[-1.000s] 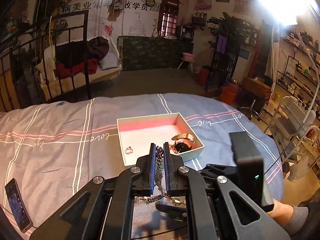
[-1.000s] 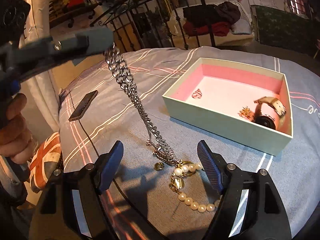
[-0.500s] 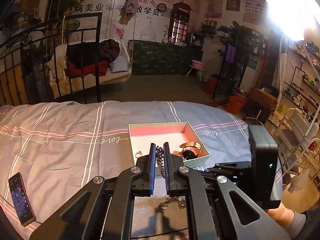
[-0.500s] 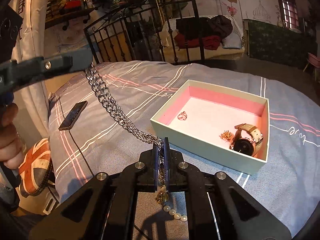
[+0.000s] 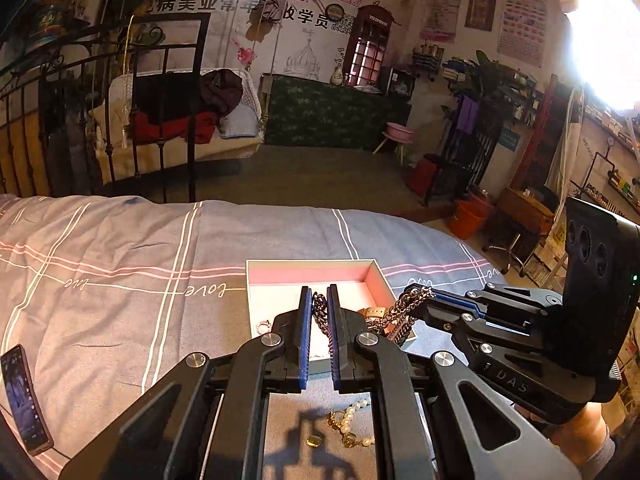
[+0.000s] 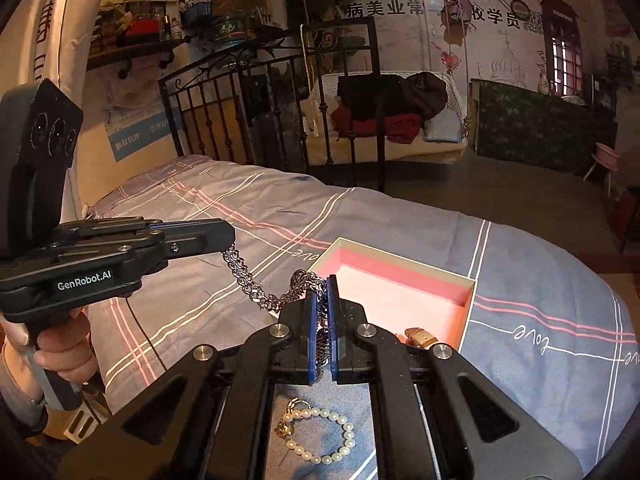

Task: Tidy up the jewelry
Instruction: 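Carry the silver chain over the box with both tools and open them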

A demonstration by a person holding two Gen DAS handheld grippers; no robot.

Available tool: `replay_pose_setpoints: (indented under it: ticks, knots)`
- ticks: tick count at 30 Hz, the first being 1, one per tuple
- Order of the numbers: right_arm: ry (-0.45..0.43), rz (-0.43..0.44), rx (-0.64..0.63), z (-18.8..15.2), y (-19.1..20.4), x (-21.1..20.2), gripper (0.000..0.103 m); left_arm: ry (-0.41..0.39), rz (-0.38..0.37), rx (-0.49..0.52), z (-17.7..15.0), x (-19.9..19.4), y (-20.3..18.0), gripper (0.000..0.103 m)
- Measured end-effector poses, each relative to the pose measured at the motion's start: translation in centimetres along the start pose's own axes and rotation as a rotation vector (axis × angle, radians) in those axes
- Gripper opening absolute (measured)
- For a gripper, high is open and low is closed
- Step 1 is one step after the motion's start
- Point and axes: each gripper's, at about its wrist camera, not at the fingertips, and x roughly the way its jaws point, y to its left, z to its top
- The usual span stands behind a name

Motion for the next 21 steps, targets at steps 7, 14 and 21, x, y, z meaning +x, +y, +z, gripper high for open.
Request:
replay_pose_setpoints:
  ticks: [7, 14, 21]
  knots:
    - [0.015, -0.059, -0.003, 2.3, -2.3, 1.2, 0.005, 0.034, 0.038, -0.007, 2.5, 4.0, 0.0, 0.008]
    - [0.038, -0.123, 0.006, 3.9, -4.5, 3.0, 0.005, 0.083, 0.057, -0.011, 4.2, 7.8, -0.5, 0.007]
    - [0.088, -0.152, 0.012, 3.8, -6.0, 5.1, 0.005, 0.139, 0.075, -0.028, 4.2, 10.4, -0.1, 0.007]
